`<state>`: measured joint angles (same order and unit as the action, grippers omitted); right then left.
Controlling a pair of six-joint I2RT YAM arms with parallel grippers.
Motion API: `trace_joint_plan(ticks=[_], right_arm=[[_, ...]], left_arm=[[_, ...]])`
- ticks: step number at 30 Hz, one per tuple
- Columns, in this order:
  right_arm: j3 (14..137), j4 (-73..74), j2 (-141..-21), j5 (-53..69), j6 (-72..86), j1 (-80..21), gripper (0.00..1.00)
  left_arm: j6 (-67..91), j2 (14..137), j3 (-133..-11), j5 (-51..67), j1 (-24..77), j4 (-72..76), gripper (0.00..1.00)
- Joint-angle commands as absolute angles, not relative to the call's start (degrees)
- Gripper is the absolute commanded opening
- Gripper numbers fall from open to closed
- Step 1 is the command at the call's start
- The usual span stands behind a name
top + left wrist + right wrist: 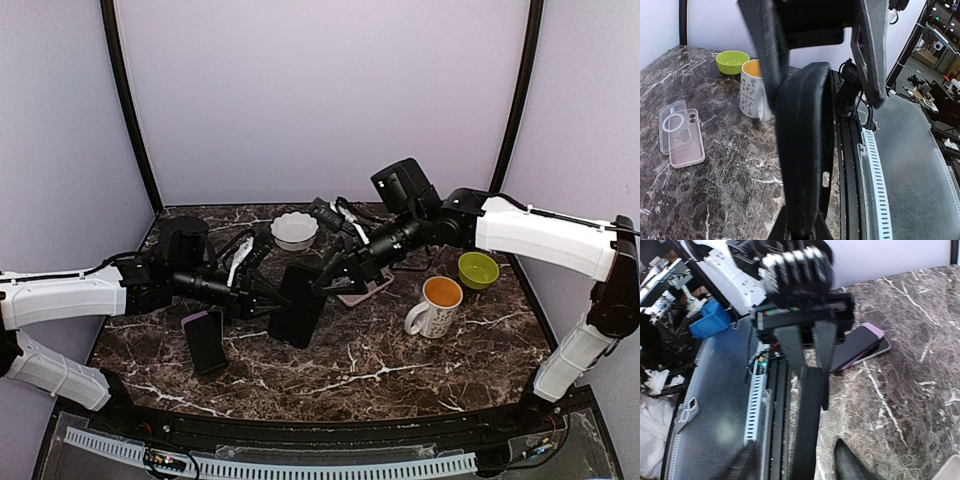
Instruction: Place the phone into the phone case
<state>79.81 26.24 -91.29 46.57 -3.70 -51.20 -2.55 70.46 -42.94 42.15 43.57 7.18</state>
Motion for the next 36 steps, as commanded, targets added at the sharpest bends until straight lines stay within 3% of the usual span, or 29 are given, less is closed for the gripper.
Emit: trace_joint_plan(ticks=[1, 5, 9, 10, 13, 18, 23, 24, 25, 26, 28, 31, 36], right_arm=[[74.52, 15.84, -88.38, 36.47, 2.85, -51.54, 0.98], [65.33, -0.21, -84.75, 31.89, 13.03, -51.59, 0.94], [58.82, -13.27, -82.77, 32.06, 20.05, -51.83, 0.65], [58.11, -14.55, -82.74, 31.81, 20.92, -51.93, 0.52], [57.55, -15.87, -83.77, 32.35, 22.32, -52.19, 0.26], [58.88, -15.99, -85.24, 34.97, 24.05, -52.29, 0.00], [62.82, -7.48, -86.16, 31.83, 24.10, -51.91, 0.00], [64.15, -3.76, -86.66, 30.93, 24.02, -51.56, 0.00], [65.62, 0.40, -87.31, 30.18, 23.87, -51.22, 0.00], [67.57, 6.32, -88.08, 28.72, 23.82, -50.91, 0.00], [71.08, 17.24, -90.35, 26.60, 23.89, -50.71, 0.00], [71.83, 26.77, -92.83, 26.41, 24.97, -52.11, 0.00], [64.59, 24.45, -93.12, 28.30, 30.84, -52.42, 0.00]], left_arm=[[7.68, 69.17, -40.89, 41.86, 43.26, 19.02, 0.00], [12.29, 69.34, -38.88, 42.21, 42.78, 24.39, 0.00], [12.90, 69.36, -38.35, 40.95, 42.73, 24.64, 0.00], [13.03, 69.31, -38.33, 40.84, 42.77, 24.73, 0.00], [13.41, 69.04, -38.19, 40.29, 42.74, 24.98, 0.00], [13.11, 69.20, -38.63, 40.26, 42.76, 22.74, 0.00], [12.47, 68.65, -39.55, 39.29, 42.80, 19.22, 0.01], [12.48, 68.52, -39.90, 38.41, 42.78, 18.05, 0.22], [13.03, 68.13, -40.94, 35.86, 42.79, 15.04, 0.36], [13.46, 67.86, -41.52, 33.84, 42.76, 12.88, 0.61], [15.09, 66.92, -44.42, 25.35, 42.72, 4.75, 0.78], [17.54, 66.33, -47.42, 10.90, 42.67, -11.97, 0.83], [27.99, 66.55, -48.14, 3.98, 42.37, -27.50, 0.81]])
